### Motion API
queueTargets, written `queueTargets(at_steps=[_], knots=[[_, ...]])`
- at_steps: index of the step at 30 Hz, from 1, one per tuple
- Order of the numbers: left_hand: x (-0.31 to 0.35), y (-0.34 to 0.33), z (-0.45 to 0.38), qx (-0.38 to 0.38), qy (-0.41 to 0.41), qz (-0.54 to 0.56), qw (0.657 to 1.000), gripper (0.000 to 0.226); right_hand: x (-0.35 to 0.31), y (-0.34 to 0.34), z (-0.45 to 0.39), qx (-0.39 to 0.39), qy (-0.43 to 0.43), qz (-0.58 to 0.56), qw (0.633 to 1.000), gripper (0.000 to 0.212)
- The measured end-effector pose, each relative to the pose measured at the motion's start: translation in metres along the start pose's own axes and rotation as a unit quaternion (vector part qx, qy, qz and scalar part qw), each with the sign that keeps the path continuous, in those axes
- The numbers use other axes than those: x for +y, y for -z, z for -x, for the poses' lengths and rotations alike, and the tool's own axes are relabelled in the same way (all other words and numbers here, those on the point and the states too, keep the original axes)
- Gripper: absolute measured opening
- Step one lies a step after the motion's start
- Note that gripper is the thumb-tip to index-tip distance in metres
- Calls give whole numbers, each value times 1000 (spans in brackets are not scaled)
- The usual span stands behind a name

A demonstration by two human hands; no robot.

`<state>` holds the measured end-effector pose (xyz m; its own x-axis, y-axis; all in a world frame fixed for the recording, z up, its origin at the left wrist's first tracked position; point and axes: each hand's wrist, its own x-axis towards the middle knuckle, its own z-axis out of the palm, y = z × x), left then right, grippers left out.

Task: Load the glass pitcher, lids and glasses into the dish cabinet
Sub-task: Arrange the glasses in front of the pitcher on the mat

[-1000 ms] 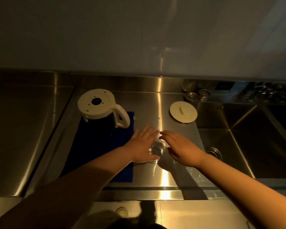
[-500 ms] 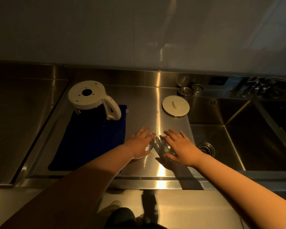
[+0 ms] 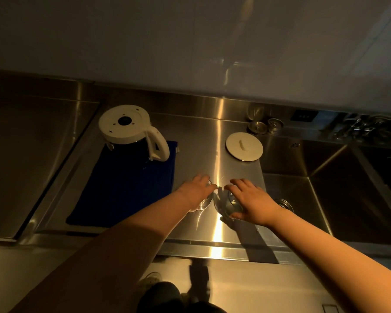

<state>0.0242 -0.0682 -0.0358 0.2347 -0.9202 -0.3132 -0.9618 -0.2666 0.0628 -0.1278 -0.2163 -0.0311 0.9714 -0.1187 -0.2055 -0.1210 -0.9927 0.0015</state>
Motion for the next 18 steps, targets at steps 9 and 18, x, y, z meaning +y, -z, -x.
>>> queueTargets(at_steps=[9,18], knots=[[-7,-1,16,19,9,5,1000,75,-23,15,-18,12,3,27,1000,75],[-68,13,74,45,32,-31,998,69,-92,57,-69,58,50,35,996,75]])
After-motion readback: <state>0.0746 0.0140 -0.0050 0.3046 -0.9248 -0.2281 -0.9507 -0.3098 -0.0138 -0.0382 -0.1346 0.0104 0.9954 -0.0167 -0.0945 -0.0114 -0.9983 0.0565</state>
